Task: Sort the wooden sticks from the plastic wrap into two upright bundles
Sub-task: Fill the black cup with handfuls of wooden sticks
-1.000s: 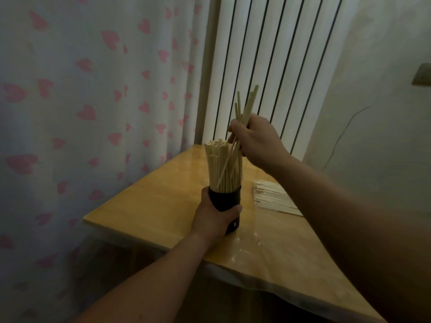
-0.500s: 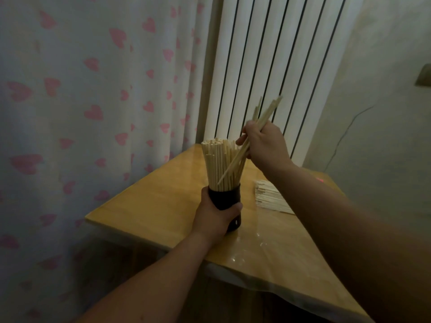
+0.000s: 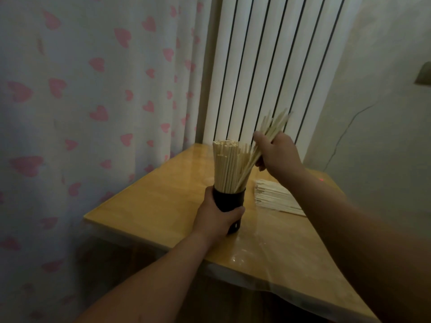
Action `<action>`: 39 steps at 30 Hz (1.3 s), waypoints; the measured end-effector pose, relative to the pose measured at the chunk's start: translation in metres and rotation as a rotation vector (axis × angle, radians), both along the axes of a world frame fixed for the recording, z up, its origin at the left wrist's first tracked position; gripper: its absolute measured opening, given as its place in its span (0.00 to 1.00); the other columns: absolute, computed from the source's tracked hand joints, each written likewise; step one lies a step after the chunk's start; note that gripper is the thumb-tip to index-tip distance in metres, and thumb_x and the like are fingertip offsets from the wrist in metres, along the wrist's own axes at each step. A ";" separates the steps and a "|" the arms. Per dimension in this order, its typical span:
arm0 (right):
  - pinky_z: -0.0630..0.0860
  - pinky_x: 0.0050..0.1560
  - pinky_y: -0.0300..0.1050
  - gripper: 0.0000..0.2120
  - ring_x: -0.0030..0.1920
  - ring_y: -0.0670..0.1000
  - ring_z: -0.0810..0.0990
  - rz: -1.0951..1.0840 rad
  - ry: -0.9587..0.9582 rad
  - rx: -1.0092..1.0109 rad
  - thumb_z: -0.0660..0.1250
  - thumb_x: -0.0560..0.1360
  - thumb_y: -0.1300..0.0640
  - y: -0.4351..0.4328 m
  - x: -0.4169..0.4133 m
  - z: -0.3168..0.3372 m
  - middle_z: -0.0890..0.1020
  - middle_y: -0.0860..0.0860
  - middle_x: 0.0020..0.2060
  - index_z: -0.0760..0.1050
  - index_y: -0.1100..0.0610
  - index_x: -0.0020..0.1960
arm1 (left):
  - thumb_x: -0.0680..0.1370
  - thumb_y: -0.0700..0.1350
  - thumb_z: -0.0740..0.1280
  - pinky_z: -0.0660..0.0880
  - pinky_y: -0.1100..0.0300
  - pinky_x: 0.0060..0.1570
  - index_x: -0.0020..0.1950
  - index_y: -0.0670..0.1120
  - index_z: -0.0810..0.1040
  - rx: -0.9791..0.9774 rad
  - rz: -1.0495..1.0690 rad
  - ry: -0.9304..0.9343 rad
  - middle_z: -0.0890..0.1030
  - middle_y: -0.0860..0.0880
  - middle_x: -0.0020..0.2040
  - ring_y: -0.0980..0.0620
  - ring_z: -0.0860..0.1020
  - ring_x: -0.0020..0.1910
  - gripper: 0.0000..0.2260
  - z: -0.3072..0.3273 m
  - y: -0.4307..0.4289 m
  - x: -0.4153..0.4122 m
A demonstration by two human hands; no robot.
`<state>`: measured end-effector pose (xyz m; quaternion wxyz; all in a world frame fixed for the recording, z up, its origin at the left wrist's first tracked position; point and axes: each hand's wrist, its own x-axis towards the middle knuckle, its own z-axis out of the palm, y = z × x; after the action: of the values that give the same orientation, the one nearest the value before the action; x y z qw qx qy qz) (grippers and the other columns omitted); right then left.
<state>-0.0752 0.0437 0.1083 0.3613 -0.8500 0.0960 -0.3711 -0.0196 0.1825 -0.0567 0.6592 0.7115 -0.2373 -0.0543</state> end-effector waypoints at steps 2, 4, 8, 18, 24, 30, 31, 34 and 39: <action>0.80 0.33 0.39 0.12 0.34 0.46 0.84 0.011 0.022 -0.159 0.63 0.85 0.47 0.011 -0.001 -0.010 0.84 0.50 0.39 0.78 0.53 0.51 | 0.70 0.55 0.82 0.80 0.45 0.66 0.74 0.60 0.65 0.026 -0.011 -0.022 0.78 0.59 0.66 0.51 0.78 0.65 0.38 0.000 0.000 -0.001; 0.82 0.37 0.43 0.11 0.39 0.46 0.84 0.001 -0.023 -0.226 0.64 0.85 0.46 0.017 0.002 -0.023 0.82 0.49 0.42 0.77 0.50 0.49 | 0.70 0.55 0.82 0.80 0.43 0.65 0.74 0.60 0.64 0.038 -0.011 -0.033 0.78 0.59 0.66 0.51 0.79 0.65 0.38 0.000 0.000 -0.002; 0.84 0.47 0.50 0.11 0.49 0.50 0.81 -0.015 -0.075 -0.203 0.63 0.84 0.42 0.012 0.010 -0.032 0.78 0.49 0.49 0.75 0.49 0.53 | 0.72 0.53 0.81 0.80 0.47 0.65 0.75 0.59 0.64 0.030 -0.014 -0.037 0.77 0.61 0.65 0.52 0.78 0.64 0.37 0.000 0.001 -0.002; 0.76 0.61 0.46 0.23 0.68 0.51 0.77 0.138 0.034 -0.291 0.57 0.87 0.41 0.029 0.021 0.035 0.76 0.52 0.72 0.70 0.50 0.78 | 0.71 0.54 0.82 0.80 0.51 0.61 0.73 0.60 0.66 0.017 -0.031 -0.045 0.78 0.61 0.63 0.55 0.79 0.62 0.36 -0.001 0.002 -0.001; 0.77 0.52 0.51 0.28 0.58 0.56 0.82 0.157 0.286 -0.443 0.54 0.86 0.37 0.046 0.010 0.022 0.84 0.57 0.59 0.81 0.57 0.65 | 0.70 0.53 0.82 0.79 0.52 0.61 0.73 0.59 0.66 -0.008 -0.044 -0.012 0.78 0.59 0.63 0.55 0.78 0.61 0.37 0.000 0.004 -0.001; 0.79 0.61 0.56 0.29 0.68 0.56 0.76 0.124 0.441 -0.544 0.58 0.83 0.33 0.035 0.008 0.022 0.78 0.52 0.69 0.70 0.50 0.76 | 0.71 0.52 0.82 0.78 0.58 0.55 0.72 0.58 0.68 -0.018 -0.057 -0.015 0.79 0.59 0.62 0.57 0.79 0.60 0.34 0.001 0.003 0.000; 0.80 0.58 0.54 0.28 0.64 0.55 0.77 0.115 0.421 -0.533 0.58 0.83 0.33 0.035 0.010 0.021 0.78 0.51 0.65 0.71 0.51 0.73 | 0.71 0.52 0.82 0.77 0.60 0.53 0.72 0.58 0.68 -0.018 -0.058 -0.016 0.79 0.59 0.62 0.57 0.79 0.60 0.34 0.001 0.003 -0.001; 0.78 0.58 0.53 0.21 0.60 0.54 0.76 0.070 0.380 -0.617 0.57 0.85 0.37 0.040 0.016 0.018 0.76 0.50 0.59 0.72 0.51 0.68 | 0.73 0.51 0.81 0.76 0.63 0.49 0.72 0.58 0.66 -0.016 -0.051 -0.022 0.77 0.60 0.61 0.60 0.77 0.58 0.34 0.001 0.004 -0.003; 0.73 0.69 0.59 0.28 0.69 0.57 0.74 0.153 0.556 -0.614 0.52 0.86 0.36 0.045 0.015 0.038 0.76 0.55 0.69 0.72 0.53 0.76 | 0.73 0.52 0.81 0.77 0.56 0.56 0.73 0.58 0.64 0.013 -0.046 -0.024 0.76 0.61 0.62 0.59 0.77 0.58 0.36 0.002 0.004 -0.002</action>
<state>-0.0599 0.0892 0.1460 0.0781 -0.9907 0.0113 -0.1110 -0.0216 0.1865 -0.0552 0.6504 0.7106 -0.2610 -0.0623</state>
